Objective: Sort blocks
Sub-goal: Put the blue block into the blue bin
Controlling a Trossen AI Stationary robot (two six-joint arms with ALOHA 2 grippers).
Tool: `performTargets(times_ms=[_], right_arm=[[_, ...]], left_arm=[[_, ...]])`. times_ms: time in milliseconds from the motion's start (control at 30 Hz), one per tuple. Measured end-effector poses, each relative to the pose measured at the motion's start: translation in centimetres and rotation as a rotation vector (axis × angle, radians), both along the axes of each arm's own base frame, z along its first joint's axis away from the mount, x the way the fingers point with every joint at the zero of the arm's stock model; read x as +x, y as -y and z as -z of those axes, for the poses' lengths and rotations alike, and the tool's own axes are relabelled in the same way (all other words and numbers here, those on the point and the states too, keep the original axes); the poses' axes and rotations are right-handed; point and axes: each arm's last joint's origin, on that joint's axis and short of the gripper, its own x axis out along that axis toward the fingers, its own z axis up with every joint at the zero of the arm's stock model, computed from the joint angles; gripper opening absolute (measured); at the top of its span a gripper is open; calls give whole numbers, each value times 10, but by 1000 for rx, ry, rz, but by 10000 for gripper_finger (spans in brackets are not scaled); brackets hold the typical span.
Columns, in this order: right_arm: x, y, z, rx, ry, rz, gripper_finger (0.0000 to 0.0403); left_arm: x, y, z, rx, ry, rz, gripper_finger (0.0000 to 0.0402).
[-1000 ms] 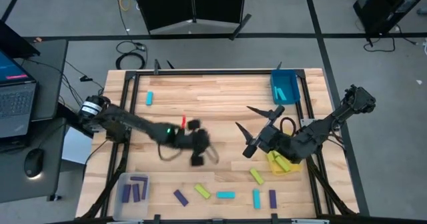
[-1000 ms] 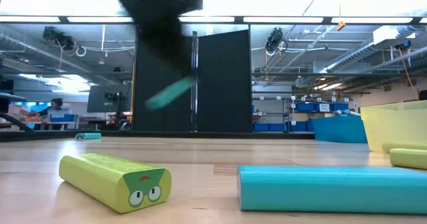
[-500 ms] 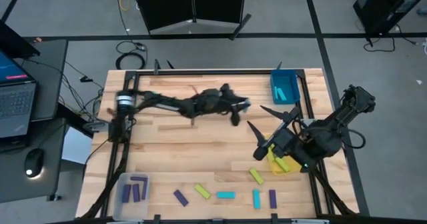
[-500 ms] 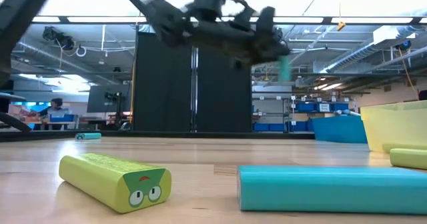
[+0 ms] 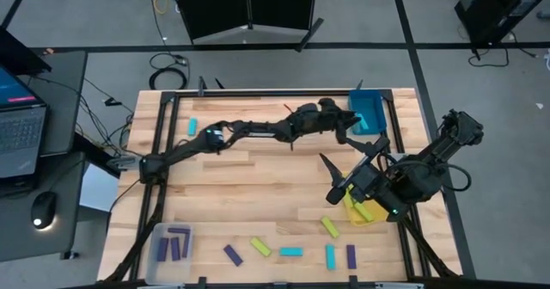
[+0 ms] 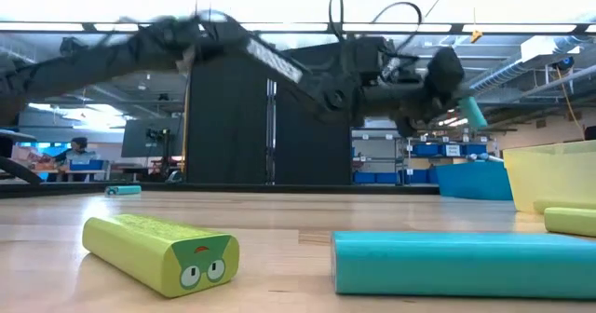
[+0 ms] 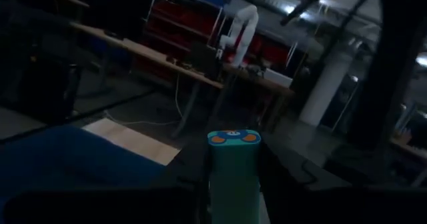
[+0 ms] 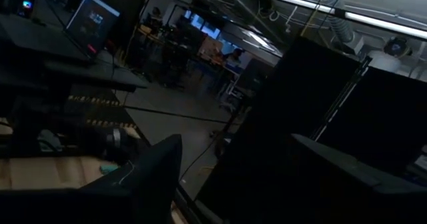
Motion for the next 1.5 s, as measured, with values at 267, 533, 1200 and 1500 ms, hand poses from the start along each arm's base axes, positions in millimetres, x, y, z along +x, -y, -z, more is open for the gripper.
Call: performTargets(times_ms=[267, 533, 1200, 1500], right_arm=[[0, 0, 0, -1, 10, -13, 285], [0, 0, -1, 14, 26, -19, 276], [8, 10, -1, 60, 105, -28, 262], [11, 13, -2, 64, 125, -39, 256]], left_arm=[[-2, -23, 34, -67, 24, -153, 101], [-4, -34, 4, 30, 168, -187, 101], [-6, -38, 9, -154, 205, -354, 101], [-5, -31, 12, -410, 303, -449, 101]])
